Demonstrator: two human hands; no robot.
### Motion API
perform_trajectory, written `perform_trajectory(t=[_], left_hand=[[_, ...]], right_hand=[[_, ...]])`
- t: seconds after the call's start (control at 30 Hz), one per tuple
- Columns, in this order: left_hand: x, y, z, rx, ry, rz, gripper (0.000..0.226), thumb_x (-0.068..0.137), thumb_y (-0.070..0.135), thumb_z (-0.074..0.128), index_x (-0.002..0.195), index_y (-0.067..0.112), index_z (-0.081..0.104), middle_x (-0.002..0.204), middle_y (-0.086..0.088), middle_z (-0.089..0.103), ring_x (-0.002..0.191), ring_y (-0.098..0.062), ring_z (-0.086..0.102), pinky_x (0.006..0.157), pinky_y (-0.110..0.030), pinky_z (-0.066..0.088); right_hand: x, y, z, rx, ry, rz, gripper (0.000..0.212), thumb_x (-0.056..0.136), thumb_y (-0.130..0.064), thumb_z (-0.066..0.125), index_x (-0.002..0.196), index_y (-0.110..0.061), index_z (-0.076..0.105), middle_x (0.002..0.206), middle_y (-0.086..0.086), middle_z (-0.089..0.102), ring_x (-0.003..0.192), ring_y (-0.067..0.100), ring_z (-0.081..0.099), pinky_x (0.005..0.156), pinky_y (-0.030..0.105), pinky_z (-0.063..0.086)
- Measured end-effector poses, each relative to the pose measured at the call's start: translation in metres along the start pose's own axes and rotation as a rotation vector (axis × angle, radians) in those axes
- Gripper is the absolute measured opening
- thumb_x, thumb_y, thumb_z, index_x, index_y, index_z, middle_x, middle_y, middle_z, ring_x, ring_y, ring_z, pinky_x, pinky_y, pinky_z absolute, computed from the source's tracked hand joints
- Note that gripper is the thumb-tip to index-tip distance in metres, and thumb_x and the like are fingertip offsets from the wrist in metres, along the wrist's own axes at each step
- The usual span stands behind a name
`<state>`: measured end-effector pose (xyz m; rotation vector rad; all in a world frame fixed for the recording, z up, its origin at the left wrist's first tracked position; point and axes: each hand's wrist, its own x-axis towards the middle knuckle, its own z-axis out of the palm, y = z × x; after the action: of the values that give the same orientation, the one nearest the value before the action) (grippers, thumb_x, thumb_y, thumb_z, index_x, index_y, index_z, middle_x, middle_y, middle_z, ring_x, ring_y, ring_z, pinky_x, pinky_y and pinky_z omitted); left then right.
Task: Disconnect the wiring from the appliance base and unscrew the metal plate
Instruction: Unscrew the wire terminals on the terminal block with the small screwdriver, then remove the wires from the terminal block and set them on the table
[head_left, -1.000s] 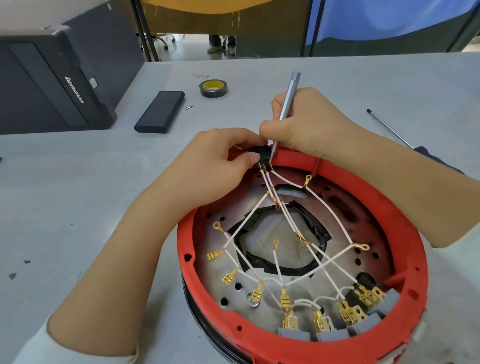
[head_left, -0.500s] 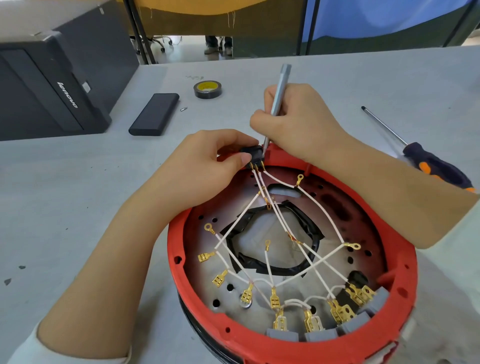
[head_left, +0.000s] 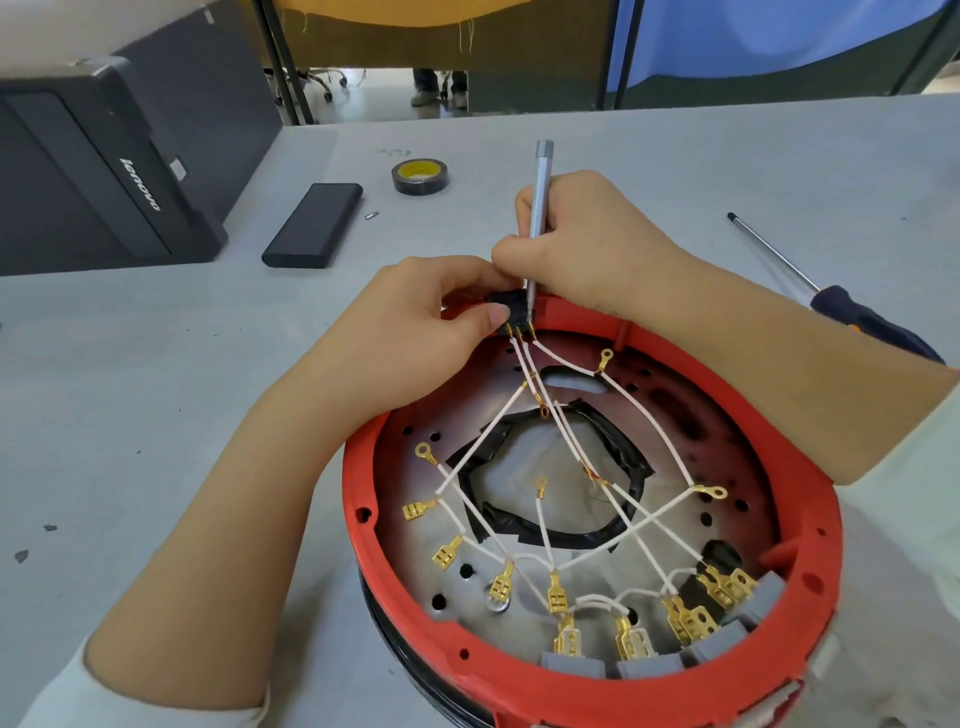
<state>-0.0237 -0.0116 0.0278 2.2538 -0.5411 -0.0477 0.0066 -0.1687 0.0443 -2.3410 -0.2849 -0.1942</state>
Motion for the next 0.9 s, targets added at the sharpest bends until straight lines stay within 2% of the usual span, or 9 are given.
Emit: perform_trajectory(t=[0.1,0.2,0.4,0.53,0.63,0.7,0.8,0.9], left_hand=[[0.000,-0.001,0.000,0.010,0.007,-0.009,0.024,0.091,0.019,0.057,0.109,0.032,0.067,0.103,0.019,0.068,0.099,0.001,0.059,0.090,-0.014,0.042],[0.001,-0.001,0.000,0.018,0.010,-0.003,0.022,0.091,0.020,0.057,0.107,0.032,0.067,0.101,0.019,0.068,0.098,0.000,0.060,0.091,-0.018,0.043],[0.002,-0.004,0.001,0.015,0.008,0.007,0.023,0.092,0.021,0.056,0.109,0.034,0.066,0.105,0.020,0.067,0.102,0.001,0.058,0.093,-0.019,0.041],[0.003,-0.004,0.000,0.047,0.005,0.025,0.023,0.093,0.021,0.056,0.110,0.033,0.065,0.103,0.023,0.066,0.099,0.004,0.058,0.086,-0.005,0.038],[0.003,-0.004,0.000,0.054,-0.015,0.031,0.024,0.094,0.021,0.055,0.113,0.032,0.064,0.106,0.021,0.065,0.100,0.005,0.056,0.084,-0.002,0.036],[0.002,-0.003,-0.001,0.046,-0.028,0.035,0.024,0.094,0.021,0.055,0.114,0.031,0.064,0.108,0.019,0.066,0.100,0.004,0.056,0.085,-0.003,0.036],[0.001,-0.002,-0.001,0.025,-0.032,0.037,0.025,0.094,0.019,0.054,0.114,0.030,0.064,0.107,0.019,0.066,0.100,0.004,0.057,0.086,-0.005,0.037],[0.001,-0.003,-0.001,0.015,-0.023,0.040,0.026,0.094,0.017,0.054,0.115,0.029,0.065,0.108,0.018,0.066,0.100,0.003,0.057,0.084,-0.003,0.037]], right_hand=[[0.003,-0.002,0.001,-0.057,-0.043,0.037,0.030,0.076,-0.021,0.062,0.058,-0.012,0.041,0.054,0.001,0.036,0.052,0.014,0.035,0.052,0.027,0.030],[-0.002,0.000,0.005,-0.107,0.037,0.006,0.031,0.076,-0.023,0.060,0.055,-0.013,0.039,0.053,-0.001,0.036,0.055,0.016,0.037,0.055,0.032,0.032],[-0.001,0.009,0.000,0.252,0.192,0.002,0.034,0.080,-0.011,0.056,0.055,-0.015,0.033,0.049,0.000,0.030,0.041,0.008,0.029,0.044,0.021,0.028],[-0.002,0.007,0.001,0.342,0.187,-0.036,0.038,0.090,-0.021,0.060,0.060,-0.017,0.038,0.041,-0.011,0.034,0.038,0.006,0.034,0.045,0.019,0.029],[-0.006,0.000,-0.006,0.440,0.152,-0.075,0.033,0.092,-0.027,0.061,0.068,-0.015,0.042,0.039,-0.010,0.040,0.034,0.005,0.035,0.039,0.014,0.029],[-0.010,-0.006,-0.014,0.397,0.086,-0.124,0.026,0.092,-0.031,0.060,0.074,-0.015,0.049,0.042,-0.004,0.050,0.033,0.005,0.037,0.038,0.013,0.030],[-0.020,-0.010,-0.027,0.307,-0.057,-0.138,0.021,0.093,-0.040,0.056,0.088,-0.019,0.058,0.059,0.001,0.068,0.033,0.015,0.045,0.036,0.014,0.032],[-0.038,-0.008,-0.038,0.169,-0.182,-0.102,0.021,0.095,-0.038,0.050,0.092,-0.022,0.063,0.065,0.003,0.070,0.036,0.022,0.053,0.039,0.012,0.035]])
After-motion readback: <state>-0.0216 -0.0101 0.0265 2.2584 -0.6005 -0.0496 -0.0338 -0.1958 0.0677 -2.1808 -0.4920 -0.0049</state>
